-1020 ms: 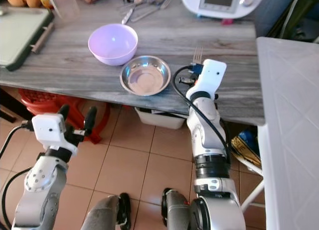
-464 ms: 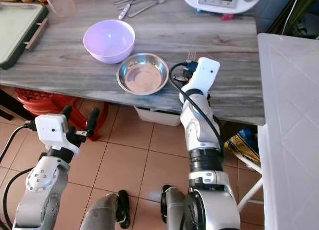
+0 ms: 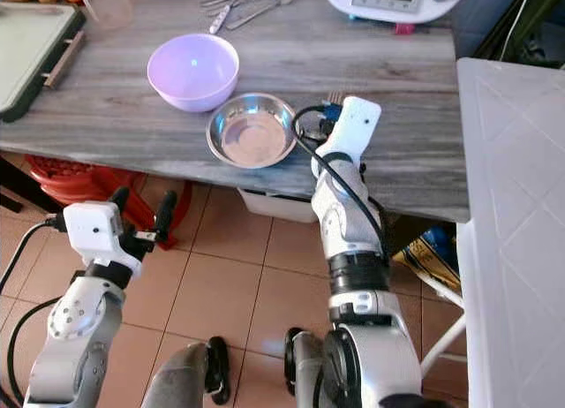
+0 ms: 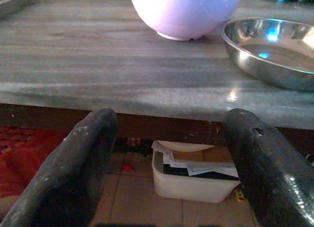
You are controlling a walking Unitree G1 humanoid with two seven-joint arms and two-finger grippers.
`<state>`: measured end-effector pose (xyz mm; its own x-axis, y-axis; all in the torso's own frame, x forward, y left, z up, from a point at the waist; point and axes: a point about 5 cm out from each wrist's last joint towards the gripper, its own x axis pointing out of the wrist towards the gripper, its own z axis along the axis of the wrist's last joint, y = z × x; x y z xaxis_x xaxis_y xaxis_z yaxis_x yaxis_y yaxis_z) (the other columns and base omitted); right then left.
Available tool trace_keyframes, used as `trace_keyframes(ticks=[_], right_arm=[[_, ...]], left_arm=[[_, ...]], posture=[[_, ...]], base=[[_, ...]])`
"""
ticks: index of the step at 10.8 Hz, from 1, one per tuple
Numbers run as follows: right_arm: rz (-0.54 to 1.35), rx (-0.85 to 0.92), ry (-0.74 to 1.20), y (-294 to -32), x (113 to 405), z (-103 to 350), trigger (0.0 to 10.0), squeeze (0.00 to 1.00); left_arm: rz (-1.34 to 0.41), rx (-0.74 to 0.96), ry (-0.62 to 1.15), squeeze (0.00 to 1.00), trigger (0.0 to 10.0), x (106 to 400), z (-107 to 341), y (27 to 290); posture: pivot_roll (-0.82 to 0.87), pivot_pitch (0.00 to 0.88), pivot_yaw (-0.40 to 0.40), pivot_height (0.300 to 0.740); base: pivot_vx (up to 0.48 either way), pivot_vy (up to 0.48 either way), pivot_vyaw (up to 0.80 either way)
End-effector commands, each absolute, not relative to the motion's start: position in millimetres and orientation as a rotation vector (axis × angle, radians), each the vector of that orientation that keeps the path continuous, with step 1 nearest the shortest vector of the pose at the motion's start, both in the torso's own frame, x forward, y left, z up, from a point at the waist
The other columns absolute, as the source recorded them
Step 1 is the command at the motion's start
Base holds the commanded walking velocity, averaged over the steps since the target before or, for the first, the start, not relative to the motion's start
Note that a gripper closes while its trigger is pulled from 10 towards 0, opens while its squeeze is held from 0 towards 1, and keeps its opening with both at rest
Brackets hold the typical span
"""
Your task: Setting the table
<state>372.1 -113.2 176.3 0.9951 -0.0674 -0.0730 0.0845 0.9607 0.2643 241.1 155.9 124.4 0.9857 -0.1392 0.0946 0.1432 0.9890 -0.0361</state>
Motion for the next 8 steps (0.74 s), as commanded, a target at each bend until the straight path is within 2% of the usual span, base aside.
trace_keyframes(ticks=[1,4,5,6,8], right_arm=[[-0.09,0.246,0.125,-111.2,371.7,162.4,10.0,0.0],[-0.069,0.204,0.152,-105.0,373.4,156.2,10.0,0.02],[-0.067,0.204,0.151,-104.8,373.7,156.1,10.0,0.82],[-0.063,0.198,0.155,-104.4,374.0,154.6,10.0,1.0],[-0.062,0.191,0.152,-104.1,373.5,154.4,10.0,1.0]], left_arm=[[-0.144,-0.038,-0.088,0.0,10.0,239.3,124.8,155.8],[-0.148,-0.038,-0.083,0.0,10.0,239.5,124.0,154.8],[-0.148,-0.038,-0.082,0.0,10.0,239.4,123.9,154.8],[-0.148,-0.037,-0.082,0.0,10.0,239.3,123.6,154.6],[-0.148,-0.035,-0.084,0.0,10.0,239.7,123.8,154.2]], posture=[[0.0,0.281,0.024,0.74],[0.0,0.282,0.022,0.74],[0.0,0.282,0.022,0.74],[0.0,0.282,0.022,0.74],[0.0,0.281,0.021,0.74]], base=[[0.0,0.0,0.0],[0.0,0.0,0.0],[0.0,0.0,0.0],[0.0,0.0,0.0],[0.0,0.0,0.0]])
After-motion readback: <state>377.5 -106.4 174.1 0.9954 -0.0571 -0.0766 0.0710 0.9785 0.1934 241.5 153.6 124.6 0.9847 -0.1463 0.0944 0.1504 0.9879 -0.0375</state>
